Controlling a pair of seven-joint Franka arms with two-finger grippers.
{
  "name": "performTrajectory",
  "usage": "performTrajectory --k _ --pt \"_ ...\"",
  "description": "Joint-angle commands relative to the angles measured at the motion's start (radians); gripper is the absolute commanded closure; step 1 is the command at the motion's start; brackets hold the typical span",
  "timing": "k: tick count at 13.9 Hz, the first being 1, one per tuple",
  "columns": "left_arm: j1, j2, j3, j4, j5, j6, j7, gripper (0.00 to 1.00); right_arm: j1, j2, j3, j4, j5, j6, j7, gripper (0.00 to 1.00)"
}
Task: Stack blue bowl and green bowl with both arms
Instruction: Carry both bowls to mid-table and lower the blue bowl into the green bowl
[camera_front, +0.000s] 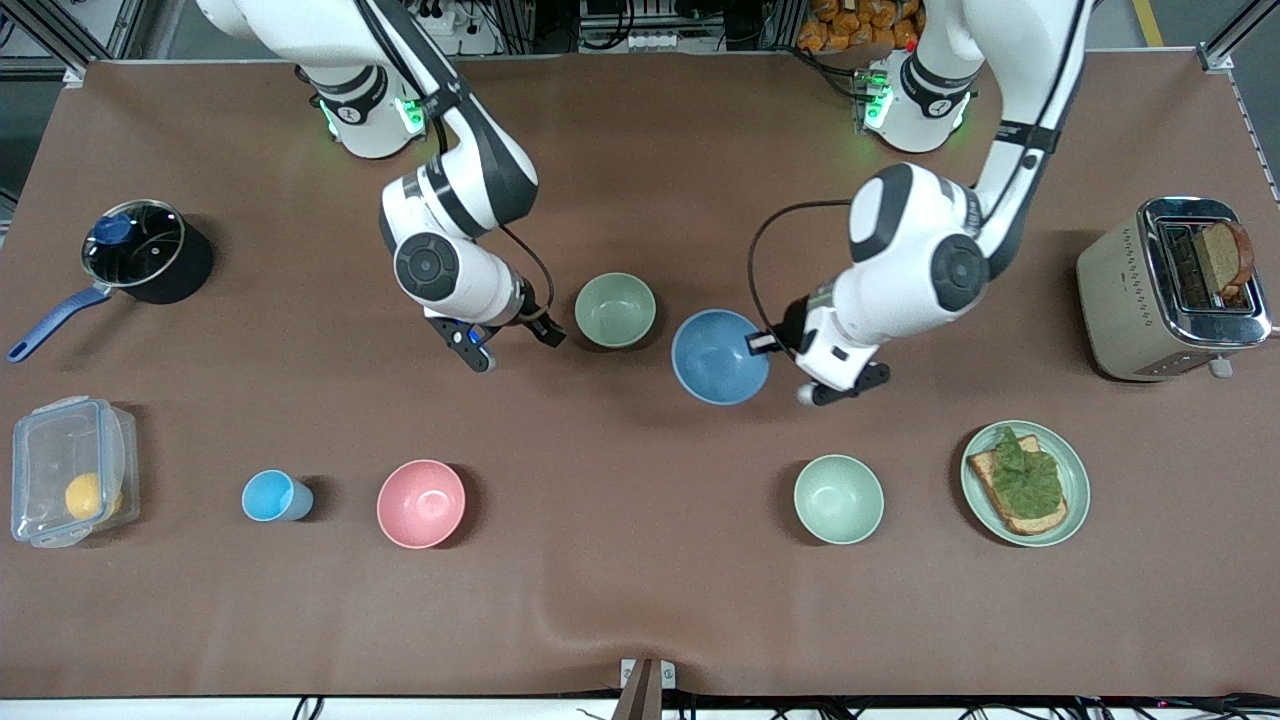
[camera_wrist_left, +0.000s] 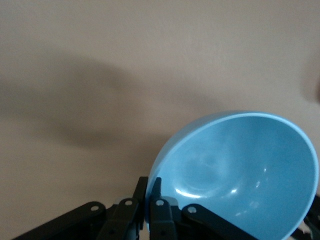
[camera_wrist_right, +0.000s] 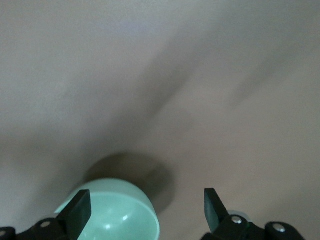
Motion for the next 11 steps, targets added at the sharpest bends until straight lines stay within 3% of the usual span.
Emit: performTrajectory --k 1,4,6,10,11 --pt "-0.094 -0.021 0.007 -0.068 0.018 0.096 -0.072 1.00 0.010 0.056 0.013 0.006 0.024 0.095 0.000 0.00" --pt "-0.189 0.032 0.007 -0.071 0.036 0.188 -0.141 1.00 0.023 0.104 0.013 0.001 0.079 0.189 0.003 0.00" --pt "-0.198 0.042 0.006 -0.073 0.073 0.190 -0.173 1.00 0.018 0.144 0.013 0.001 0.154 0.236 0.003 0.00" --pt "-0.238 0.059 0.007 -0.078 0.084 0.190 -0.202 1.00 0.023 0.168 0.014 -0.001 0.176 0.258 0.003 0.00" --pt "-0.249 0.068 0.006 -0.076 0.094 0.190 -0.210 1.00 0.018 0.168 0.016 -0.001 0.217 0.252 0.006 0.00"
